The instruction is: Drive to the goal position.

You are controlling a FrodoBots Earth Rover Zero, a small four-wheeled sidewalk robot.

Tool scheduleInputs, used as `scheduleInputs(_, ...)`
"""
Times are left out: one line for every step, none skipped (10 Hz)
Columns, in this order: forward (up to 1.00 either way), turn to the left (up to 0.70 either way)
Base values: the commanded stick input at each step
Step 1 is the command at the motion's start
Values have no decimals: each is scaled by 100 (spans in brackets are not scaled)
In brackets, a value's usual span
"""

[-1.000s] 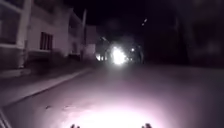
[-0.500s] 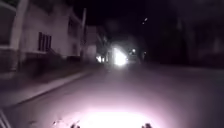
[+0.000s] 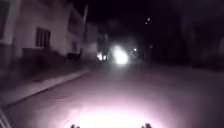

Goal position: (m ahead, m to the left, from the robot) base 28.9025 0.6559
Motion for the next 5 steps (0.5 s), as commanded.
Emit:
scheduleInputs(70,0)
scheduleInputs(70,0)
scheduleInputs(70,0)
scheduleInputs(70,0)
scheduleInputs(70,0)
